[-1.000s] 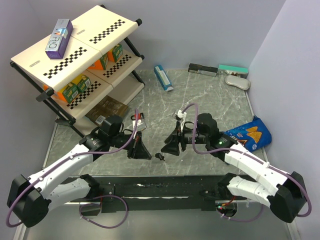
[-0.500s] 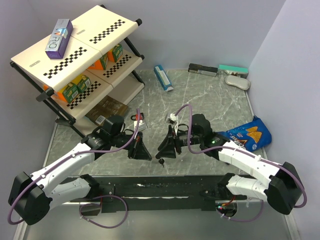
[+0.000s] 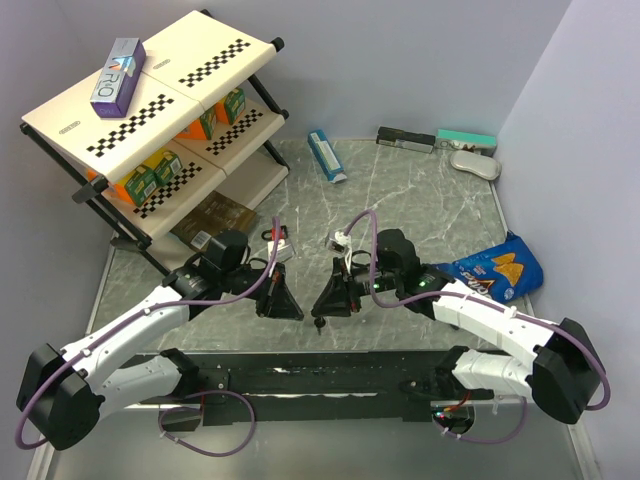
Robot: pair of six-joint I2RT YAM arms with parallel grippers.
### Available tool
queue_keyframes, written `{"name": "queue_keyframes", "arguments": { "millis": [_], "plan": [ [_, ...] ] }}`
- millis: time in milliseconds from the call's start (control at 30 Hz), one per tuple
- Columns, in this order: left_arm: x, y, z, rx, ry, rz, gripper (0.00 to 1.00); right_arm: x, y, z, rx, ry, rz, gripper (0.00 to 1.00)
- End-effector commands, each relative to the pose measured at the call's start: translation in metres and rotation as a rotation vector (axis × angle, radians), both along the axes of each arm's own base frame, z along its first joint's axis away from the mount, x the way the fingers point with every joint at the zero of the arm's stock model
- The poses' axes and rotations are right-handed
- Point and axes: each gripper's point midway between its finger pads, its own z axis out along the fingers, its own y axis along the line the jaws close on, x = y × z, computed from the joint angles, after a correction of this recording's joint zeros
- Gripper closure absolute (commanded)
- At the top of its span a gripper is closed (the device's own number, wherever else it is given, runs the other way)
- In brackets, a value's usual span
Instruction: Unlock with the key
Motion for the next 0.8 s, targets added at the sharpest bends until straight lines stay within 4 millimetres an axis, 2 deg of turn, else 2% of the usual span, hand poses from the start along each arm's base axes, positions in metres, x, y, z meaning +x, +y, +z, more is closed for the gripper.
{"name": "queue_keyframes", "arguments": {
  "millis": [0,100,133,200,233,300,333,367,400,433,500,533,600,633,700,767],
  "plan": [
    [0.001,-0.003,0.015,-0.041,-0.036,-0.004,0.99,-0.001,0.005,0.014,0.041,-0.037,0.034,0.73],
    [0.002,-0.003,0.016,-0.043,-0.043,0.005,0.99,-0.003,0.006,0.013,0.043,-0.031,0.041,0.89],
    [0.003,-0.003,0.017,-0.044,-0.047,0.011,0.99,-0.003,0.006,0.013,0.047,-0.034,0.041,0.99],
    [0.012,-0.002,0.019,-0.035,-0.071,0.062,0.99,-0.002,0.006,0.015,0.055,-0.036,0.038,1.00],
    [0.016,-0.002,0.019,-0.026,-0.075,0.091,0.93,-0.001,0.006,0.012,0.053,-0.034,0.026,1.00],
    [0.032,0.002,0.021,-0.005,-0.105,0.185,0.70,0.008,0.005,0.015,0.059,-0.043,-0.031,1.00],
    [0.036,0.004,0.024,-0.007,-0.110,0.218,0.58,0.015,0.004,0.010,0.047,-0.034,-0.077,1.00],
    [0.041,0.007,0.026,-0.006,-0.116,0.250,0.45,0.026,0.001,0.015,0.068,-0.048,-0.120,1.00],
    [0.056,0.013,0.025,0.010,-0.127,0.328,0.28,0.034,-0.002,0.015,0.074,-0.043,-0.157,1.00],
    [0.061,0.017,0.029,0.007,-0.117,0.376,0.09,0.039,-0.008,0.010,0.076,-0.008,-0.198,1.00],
    [0.082,0.030,0.027,0.014,-0.100,0.503,0.04,0.068,-0.024,0.012,0.099,-0.011,-0.319,1.00],
    [0.096,0.038,0.023,0.027,-0.058,0.617,0.02,0.075,-0.033,0.009,0.100,0.001,-0.371,1.00],
    [0.116,0.051,0.014,0.043,-0.009,0.750,0.01,0.101,-0.053,0.007,0.092,-0.012,-0.516,1.00],
    [0.131,0.059,0.005,0.066,0.038,0.860,0.01,0.107,-0.060,0.010,0.097,-0.033,-0.560,1.00],
    [0.146,0.067,-0.003,0.070,0.083,0.957,0.01,0.123,-0.077,0.008,0.072,-0.053,-0.678,1.00],
    [0.164,0.072,-0.012,0.070,0.117,1.057,0.01,0.128,-0.088,0.015,0.076,-0.098,-0.738,1.00]
  ]
}}
